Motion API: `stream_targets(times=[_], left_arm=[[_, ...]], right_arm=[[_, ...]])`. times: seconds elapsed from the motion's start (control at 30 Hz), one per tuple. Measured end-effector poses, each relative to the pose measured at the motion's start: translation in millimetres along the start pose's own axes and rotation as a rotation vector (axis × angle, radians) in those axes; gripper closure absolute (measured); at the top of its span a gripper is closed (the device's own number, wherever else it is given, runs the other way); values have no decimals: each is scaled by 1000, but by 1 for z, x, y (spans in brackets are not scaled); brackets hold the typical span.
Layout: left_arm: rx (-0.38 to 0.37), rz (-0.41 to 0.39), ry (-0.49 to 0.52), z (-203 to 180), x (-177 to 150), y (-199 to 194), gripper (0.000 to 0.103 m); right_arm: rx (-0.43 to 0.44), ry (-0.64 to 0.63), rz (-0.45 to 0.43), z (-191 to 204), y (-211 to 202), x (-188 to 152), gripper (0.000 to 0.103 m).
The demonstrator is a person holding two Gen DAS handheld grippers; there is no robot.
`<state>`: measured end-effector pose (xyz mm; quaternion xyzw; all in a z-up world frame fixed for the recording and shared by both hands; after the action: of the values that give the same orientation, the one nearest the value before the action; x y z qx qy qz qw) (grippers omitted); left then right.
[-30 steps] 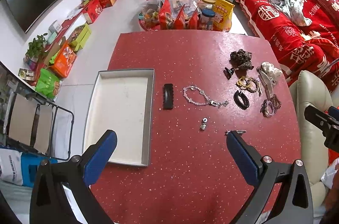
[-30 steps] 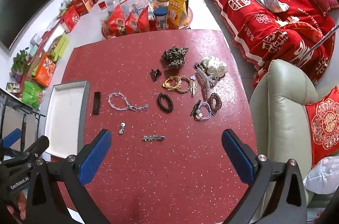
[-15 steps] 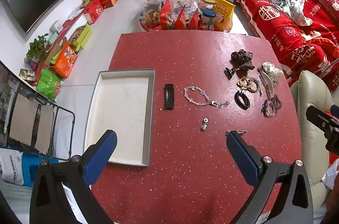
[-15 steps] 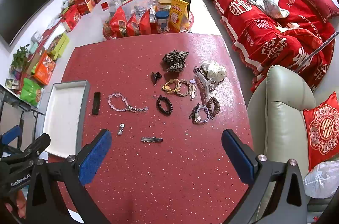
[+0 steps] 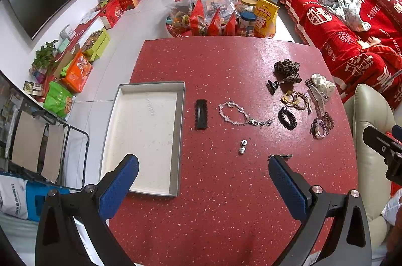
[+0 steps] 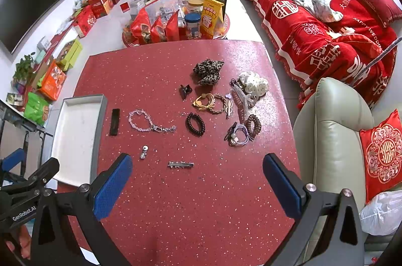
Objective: Organize jewelry
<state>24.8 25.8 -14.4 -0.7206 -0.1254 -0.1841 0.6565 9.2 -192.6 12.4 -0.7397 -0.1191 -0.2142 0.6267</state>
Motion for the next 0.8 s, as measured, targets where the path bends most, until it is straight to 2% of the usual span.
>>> stream_targets(times=[0.8], left_arm=[[2,1,1,0,-1,1,0]], right_arm=[[1,1,-1,0,1,-1,0]])
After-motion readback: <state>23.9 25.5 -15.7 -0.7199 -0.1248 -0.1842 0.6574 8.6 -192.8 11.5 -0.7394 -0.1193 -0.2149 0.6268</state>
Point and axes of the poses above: each gripper's, at about its wrist camera, not at the fingertips, and y roughly the way its jaws point, z to its left, x to its top, the point moved 4 cm from there along y, roughly the way its jaws point, and after that the axes turned 7 degrees about -x, right-handed, at the moved point
